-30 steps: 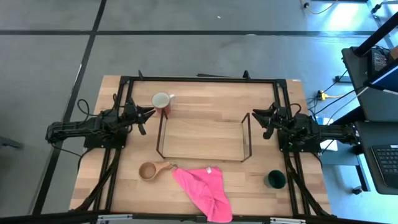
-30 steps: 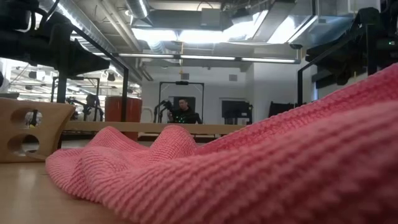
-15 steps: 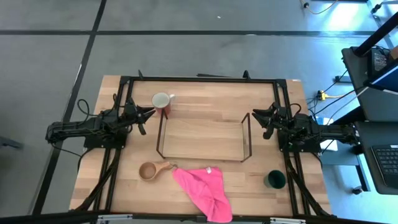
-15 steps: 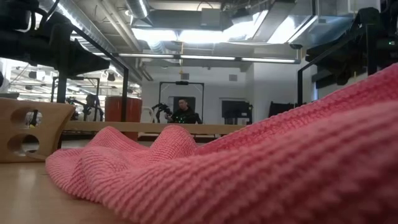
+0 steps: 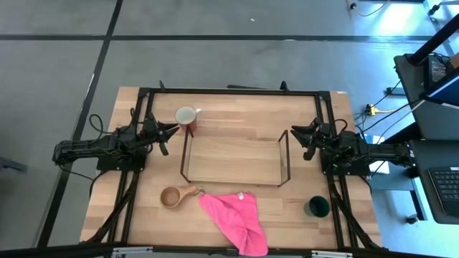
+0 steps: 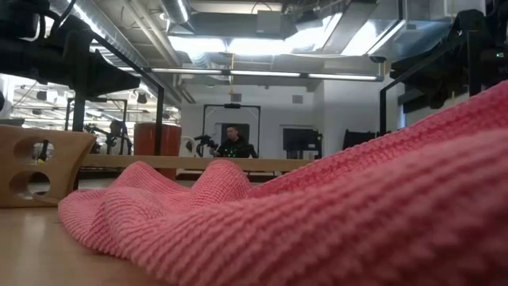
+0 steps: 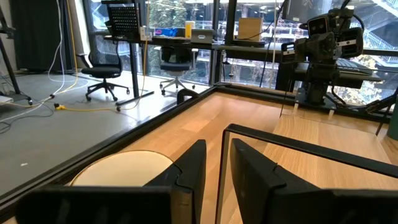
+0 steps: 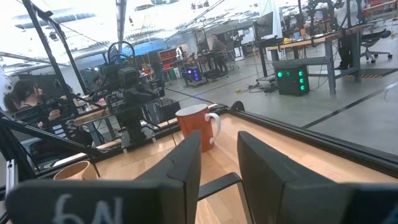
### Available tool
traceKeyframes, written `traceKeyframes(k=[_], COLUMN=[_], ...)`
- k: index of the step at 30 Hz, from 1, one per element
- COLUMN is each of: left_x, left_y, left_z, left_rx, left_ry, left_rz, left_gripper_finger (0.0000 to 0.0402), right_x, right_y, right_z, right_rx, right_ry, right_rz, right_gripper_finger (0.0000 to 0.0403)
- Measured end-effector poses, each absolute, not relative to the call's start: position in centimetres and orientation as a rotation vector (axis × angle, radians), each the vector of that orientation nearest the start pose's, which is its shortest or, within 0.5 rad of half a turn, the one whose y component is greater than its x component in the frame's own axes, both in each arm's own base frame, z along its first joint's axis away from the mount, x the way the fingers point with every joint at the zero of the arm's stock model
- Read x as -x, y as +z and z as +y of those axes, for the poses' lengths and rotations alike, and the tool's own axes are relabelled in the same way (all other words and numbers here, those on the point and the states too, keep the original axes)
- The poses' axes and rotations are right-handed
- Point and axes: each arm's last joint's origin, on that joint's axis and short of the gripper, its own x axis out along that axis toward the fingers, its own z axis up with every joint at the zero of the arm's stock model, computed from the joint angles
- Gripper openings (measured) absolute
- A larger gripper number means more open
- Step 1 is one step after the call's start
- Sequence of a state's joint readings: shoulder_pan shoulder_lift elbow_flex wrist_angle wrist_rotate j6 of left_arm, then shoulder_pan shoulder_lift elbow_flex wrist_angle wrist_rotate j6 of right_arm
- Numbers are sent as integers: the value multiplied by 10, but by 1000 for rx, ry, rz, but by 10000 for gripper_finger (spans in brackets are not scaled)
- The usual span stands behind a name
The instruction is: Stack small to large cups/mugs on shelf
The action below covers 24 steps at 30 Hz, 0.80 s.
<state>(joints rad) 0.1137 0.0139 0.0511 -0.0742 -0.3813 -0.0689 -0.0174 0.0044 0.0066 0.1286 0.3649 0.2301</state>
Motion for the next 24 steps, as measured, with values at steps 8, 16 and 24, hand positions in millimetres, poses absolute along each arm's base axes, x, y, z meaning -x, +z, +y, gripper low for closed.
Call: traceKeyframes(k=[8,16,24], left_x=[-91,-91,-92], left_y=[173,173,181], left_z=[21,21,20], left_rx=[62,63,380], left_ry=[496,496,443], left_rz=[20,18,-140], left_gripper_finger=[69,69,69], right_x=[-95,-95,-95], right_y=[178,178,177], right_z=[-12,-12,-12], right_rx=[-251,-250,-251], right_ry=[-365,-366,-365], right_rz=[-174,-174,-173], right_gripper_finger=[106,106,106])
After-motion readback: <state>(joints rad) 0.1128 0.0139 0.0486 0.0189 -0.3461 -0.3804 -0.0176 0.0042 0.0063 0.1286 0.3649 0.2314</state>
